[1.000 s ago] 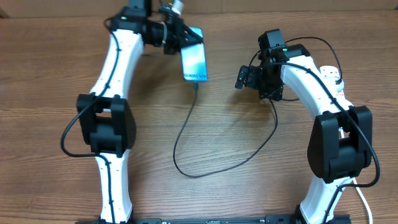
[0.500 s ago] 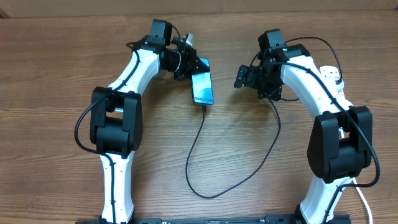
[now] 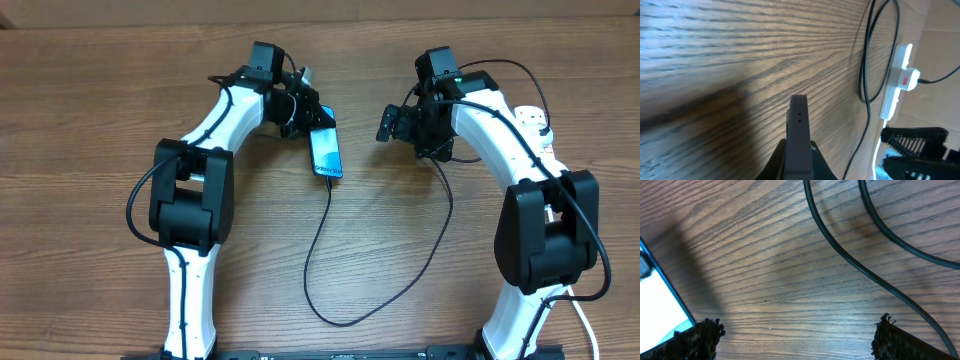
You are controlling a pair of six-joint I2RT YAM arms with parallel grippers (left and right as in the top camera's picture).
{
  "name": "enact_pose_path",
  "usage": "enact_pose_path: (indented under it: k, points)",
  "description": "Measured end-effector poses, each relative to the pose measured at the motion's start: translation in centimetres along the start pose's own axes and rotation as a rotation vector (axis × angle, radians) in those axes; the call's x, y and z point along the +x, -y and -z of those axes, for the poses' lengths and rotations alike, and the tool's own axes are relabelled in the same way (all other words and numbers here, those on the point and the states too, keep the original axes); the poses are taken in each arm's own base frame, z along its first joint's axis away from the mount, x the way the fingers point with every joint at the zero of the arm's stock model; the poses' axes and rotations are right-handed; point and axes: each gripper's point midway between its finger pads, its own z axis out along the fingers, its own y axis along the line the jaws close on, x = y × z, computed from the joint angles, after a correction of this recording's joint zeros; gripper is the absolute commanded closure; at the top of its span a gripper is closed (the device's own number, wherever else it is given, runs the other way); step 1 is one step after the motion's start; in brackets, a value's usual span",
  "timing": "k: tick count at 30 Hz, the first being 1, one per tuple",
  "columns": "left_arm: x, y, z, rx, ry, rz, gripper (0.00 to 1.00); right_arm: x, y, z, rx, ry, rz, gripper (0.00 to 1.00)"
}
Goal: Plug charger to phone and switch on socket
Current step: 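Lower the plugged phone toward the table with the left gripper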
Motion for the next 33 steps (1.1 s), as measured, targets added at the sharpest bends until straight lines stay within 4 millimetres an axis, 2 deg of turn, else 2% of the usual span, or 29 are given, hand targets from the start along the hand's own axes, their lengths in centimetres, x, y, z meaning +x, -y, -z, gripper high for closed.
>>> enact_pose_path:
  k: [11,23,28,33]
  points:
    - [0.7,0.2,-1.4,-0.06,0.001,-0.027,0.96,0.0,0.0,0.0,0.0,0.001,0.0,0.0]
    - [0.4,-0.4,-1.5,-0.099,0.021,-0.002,0.96,0.0,0.0,0.0,0.0,0.001,0.0,0.0]
    - [1.0,-1.9,-3.0,-0.112,-0.006,0.051,0.96,0.0,0.0,0.0,0.001,0.0,0.0,0.0]
    - [1.3,-1.4,-4.0,-0.037,-0.041,0.073,0.96,0.0,0.0,0.0,0.001,0.0,0.0,0.0]
